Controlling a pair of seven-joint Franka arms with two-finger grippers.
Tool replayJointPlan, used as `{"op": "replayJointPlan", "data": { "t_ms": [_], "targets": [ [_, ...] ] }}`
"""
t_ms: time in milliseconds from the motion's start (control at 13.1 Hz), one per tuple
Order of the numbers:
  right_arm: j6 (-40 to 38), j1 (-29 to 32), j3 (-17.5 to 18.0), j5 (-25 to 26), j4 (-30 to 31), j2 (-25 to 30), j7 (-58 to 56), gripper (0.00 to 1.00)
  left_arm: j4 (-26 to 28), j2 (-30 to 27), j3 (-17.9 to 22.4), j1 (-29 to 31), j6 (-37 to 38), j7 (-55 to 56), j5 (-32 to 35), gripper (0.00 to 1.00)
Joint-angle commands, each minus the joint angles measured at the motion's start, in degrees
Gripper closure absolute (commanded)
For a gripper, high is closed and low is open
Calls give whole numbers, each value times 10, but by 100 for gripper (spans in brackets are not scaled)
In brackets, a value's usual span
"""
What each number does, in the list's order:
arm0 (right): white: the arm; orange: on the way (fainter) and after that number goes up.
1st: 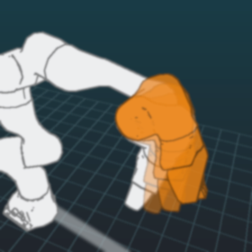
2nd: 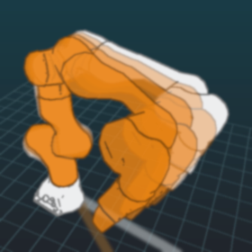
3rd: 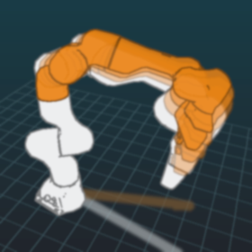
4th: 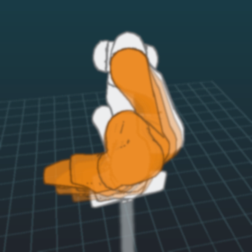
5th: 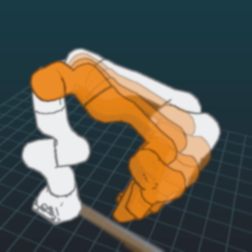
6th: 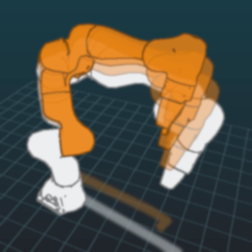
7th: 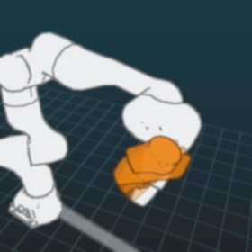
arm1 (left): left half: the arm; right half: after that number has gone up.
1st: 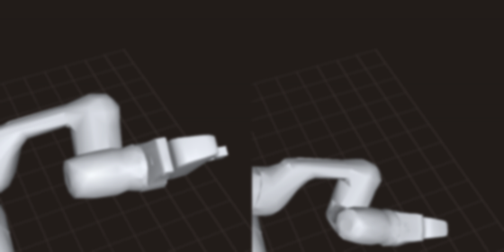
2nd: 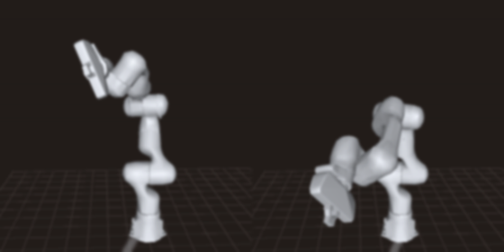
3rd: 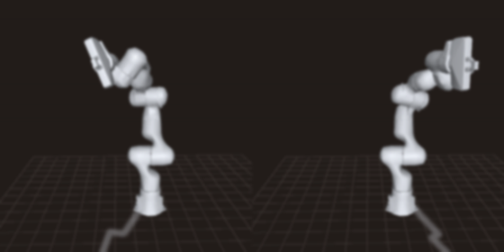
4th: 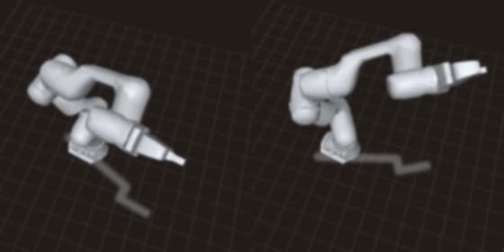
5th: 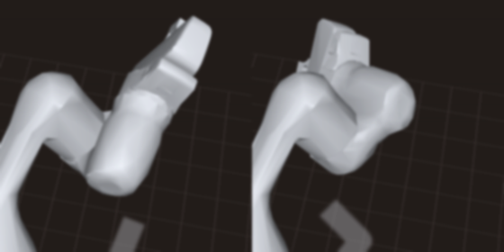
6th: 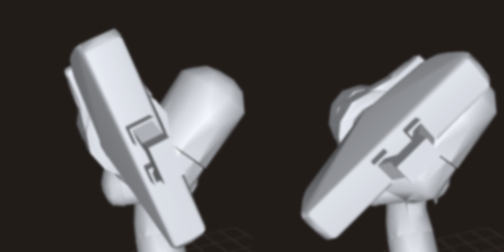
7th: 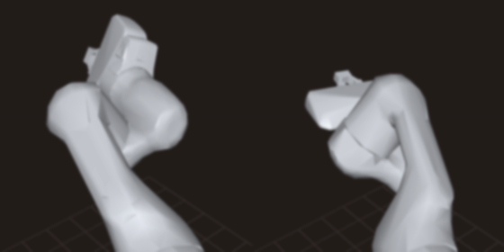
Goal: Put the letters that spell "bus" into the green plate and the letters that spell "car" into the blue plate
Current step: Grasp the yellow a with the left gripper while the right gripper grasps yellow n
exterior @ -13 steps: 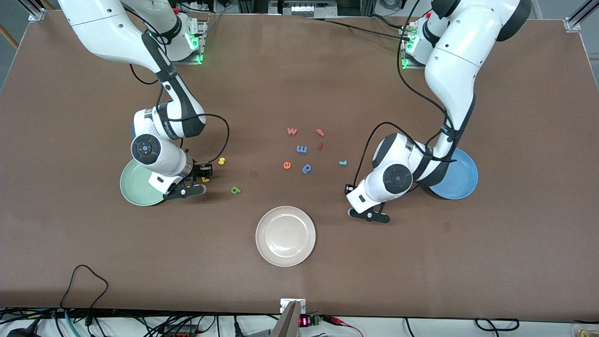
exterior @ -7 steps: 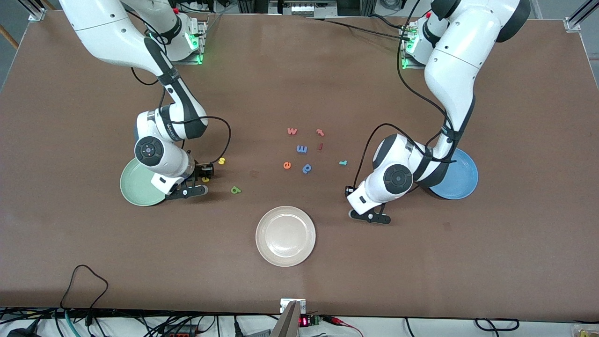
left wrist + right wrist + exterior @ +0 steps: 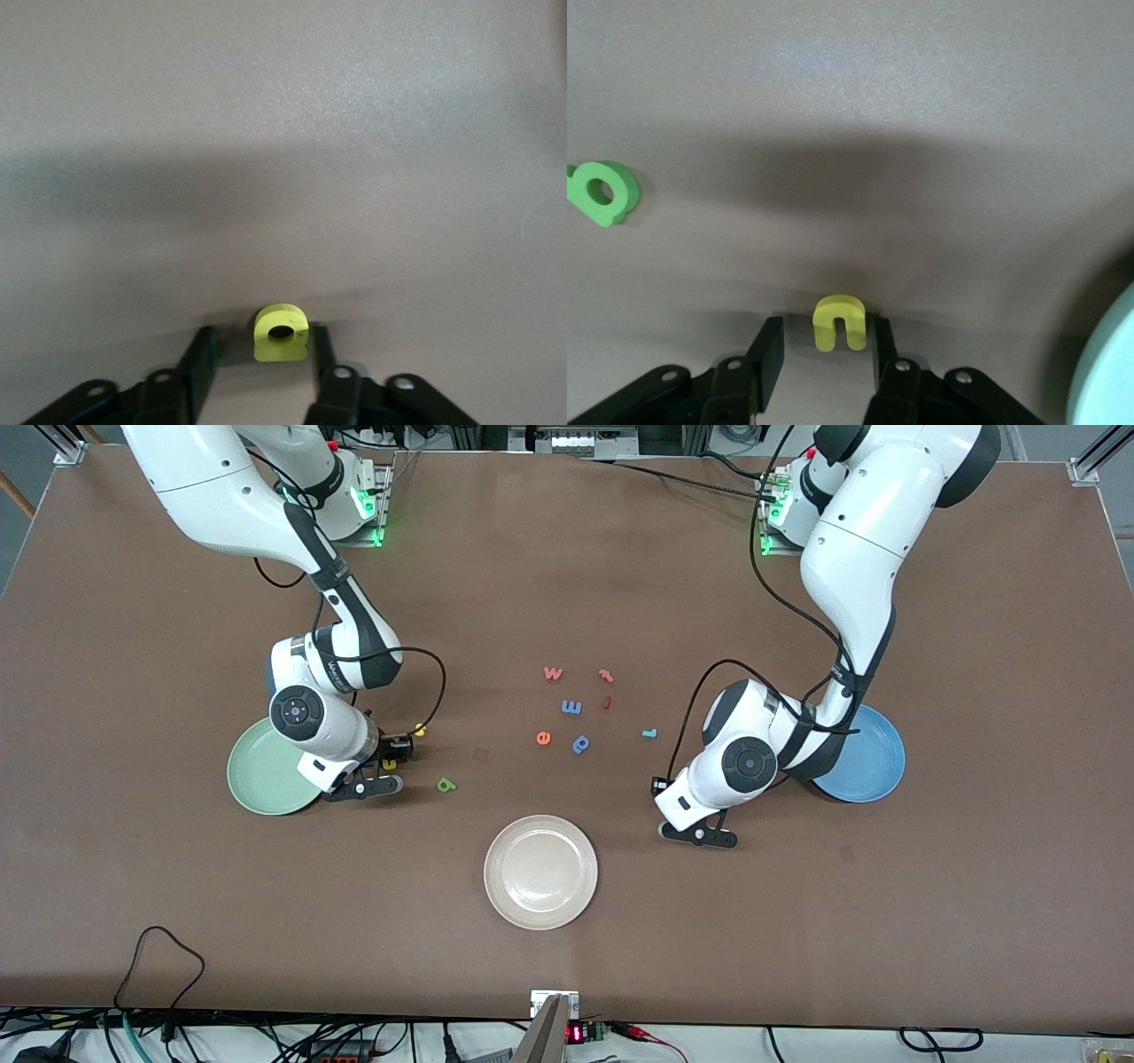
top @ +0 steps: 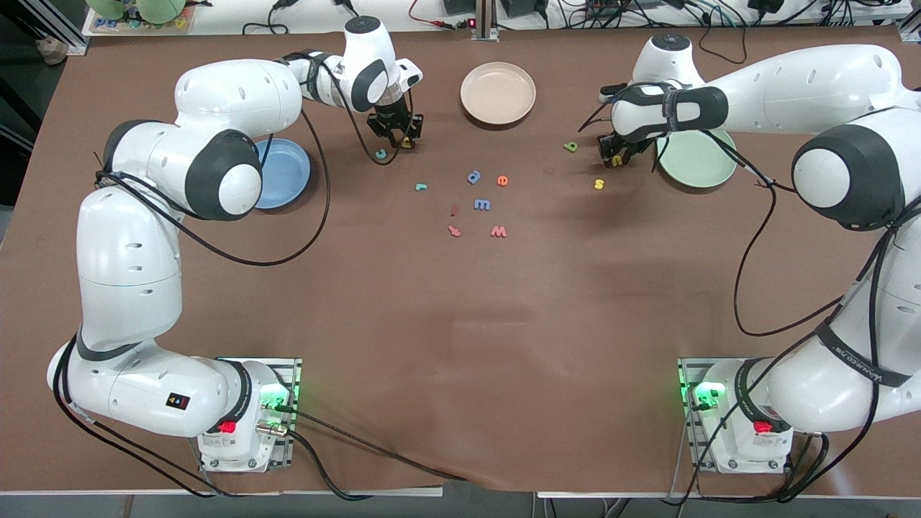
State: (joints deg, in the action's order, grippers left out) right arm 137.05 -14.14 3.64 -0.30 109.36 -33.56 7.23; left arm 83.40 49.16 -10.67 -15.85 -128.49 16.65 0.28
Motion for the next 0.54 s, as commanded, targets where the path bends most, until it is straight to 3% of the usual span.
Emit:
{"op": "replayJointPlan", "data": {
  "t_ms": [0, 230, 460],
  "targets": [
    [4, -5, -6, 11, -7, -6, 10, 52, -15, 16, 2, -9, 0, 8, 12, 79],
    [4, -6, -7, 15, -7, -6, 11, 58, -15, 13, 2, -9, 0, 9, 63, 90],
    [4, -6, -8, 15, -7, -9, 11, 74, -13, -33, -7, 39, 44, 1, 64, 90]
  ]
}}
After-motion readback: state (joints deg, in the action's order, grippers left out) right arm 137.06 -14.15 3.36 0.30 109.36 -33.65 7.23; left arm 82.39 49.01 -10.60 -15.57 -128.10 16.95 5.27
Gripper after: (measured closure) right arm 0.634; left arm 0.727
